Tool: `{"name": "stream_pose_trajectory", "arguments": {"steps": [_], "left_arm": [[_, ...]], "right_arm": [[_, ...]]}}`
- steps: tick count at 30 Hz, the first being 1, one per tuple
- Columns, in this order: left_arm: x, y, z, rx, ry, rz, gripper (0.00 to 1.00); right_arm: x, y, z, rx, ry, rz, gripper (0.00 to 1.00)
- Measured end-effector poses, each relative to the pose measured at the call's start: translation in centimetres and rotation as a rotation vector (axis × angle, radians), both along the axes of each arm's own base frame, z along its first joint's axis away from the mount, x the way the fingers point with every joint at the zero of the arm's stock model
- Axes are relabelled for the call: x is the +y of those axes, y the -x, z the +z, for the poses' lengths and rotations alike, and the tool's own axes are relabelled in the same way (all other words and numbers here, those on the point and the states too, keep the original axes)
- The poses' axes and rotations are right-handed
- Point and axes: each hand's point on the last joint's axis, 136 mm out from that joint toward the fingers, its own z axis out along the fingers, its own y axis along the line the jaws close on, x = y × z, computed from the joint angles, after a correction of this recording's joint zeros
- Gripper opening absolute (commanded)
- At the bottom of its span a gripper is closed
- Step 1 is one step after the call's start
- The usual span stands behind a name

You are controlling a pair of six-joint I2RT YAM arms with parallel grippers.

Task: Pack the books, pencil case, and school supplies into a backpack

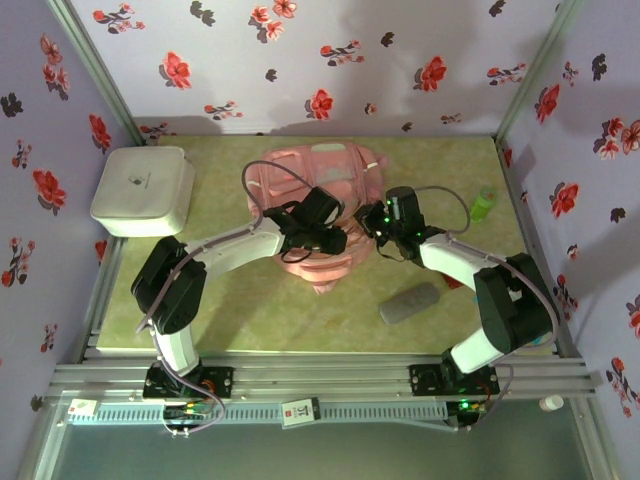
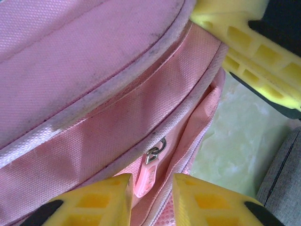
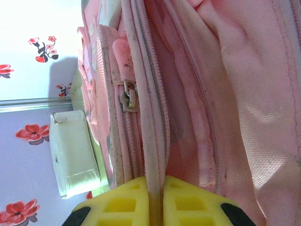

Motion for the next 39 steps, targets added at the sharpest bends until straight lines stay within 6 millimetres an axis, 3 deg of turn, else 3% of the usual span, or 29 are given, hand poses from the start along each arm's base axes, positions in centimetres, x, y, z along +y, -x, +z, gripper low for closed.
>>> {"name": "stream_pose_trajectory", "arguments": {"steps": [5, 12, 17, 27, 39], "left_arm": [[0.0, -0.1, -0.4, -0.028, -0.013, 0.033, 0.2], [0.8, 0.4, -1.5, -0.037, -0.002, 0.083, 0.24], [2.5, 1.1, -0.7, -0.066, 0.027, 0.127, 0.3], [2.4, -0.2, 0.7, -0.095, 0.085, 0.166, 0.32], [2.5, -1.2, -0.6, -0.087, 0.066, 0.226, 0.3]], "right_arm": [[0.1, -0.1, 0.3, -0.002, -0.003, 0.003, 0.12], [0.3, 0.0, 0.4, -0.001, -0.005, 0.009, 0.12], [0.7, -0.2, 1.1, -0.016, -0.025, 0.025, 0.12], [2.9, -0.7, 2.0, -0.032, -0.086, 0.076, 0.12], [3.4, -0.7, 2.1, -0.034, -0.092, 0.086, 0.13]]}}
